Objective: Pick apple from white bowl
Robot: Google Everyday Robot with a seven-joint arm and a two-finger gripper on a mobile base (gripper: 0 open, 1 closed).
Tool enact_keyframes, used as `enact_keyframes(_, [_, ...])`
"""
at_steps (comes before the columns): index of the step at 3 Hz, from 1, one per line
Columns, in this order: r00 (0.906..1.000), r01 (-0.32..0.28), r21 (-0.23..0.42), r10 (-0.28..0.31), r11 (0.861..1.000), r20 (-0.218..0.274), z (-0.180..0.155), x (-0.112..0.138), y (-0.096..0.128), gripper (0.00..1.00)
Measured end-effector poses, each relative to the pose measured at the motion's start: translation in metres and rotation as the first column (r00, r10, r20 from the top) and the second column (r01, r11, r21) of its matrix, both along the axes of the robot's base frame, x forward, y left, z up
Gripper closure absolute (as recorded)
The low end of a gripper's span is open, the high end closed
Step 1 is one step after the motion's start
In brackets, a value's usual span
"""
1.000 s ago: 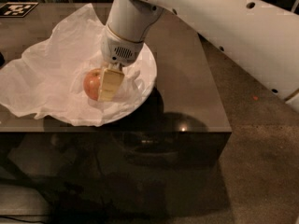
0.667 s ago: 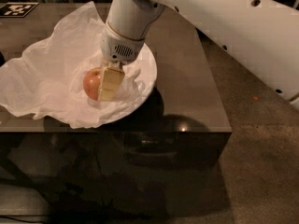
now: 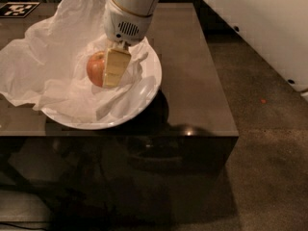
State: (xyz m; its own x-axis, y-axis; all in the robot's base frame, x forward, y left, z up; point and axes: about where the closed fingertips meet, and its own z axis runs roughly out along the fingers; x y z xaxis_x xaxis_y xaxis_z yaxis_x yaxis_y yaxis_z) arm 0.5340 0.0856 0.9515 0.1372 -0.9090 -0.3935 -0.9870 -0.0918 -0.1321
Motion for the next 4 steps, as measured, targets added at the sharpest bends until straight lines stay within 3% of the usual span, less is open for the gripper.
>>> enact_keyframes(1, [1.0, 0.0, 0.0, 0.0, 1.0, 0.0, 0.0, 0.0, 0.0, 1.0])
enact_keyframes(4, [0.9997, 0.025, -0.029, -0.026, 0.999, -0.007, -0.047, 0.016, -0.001, 1.0])
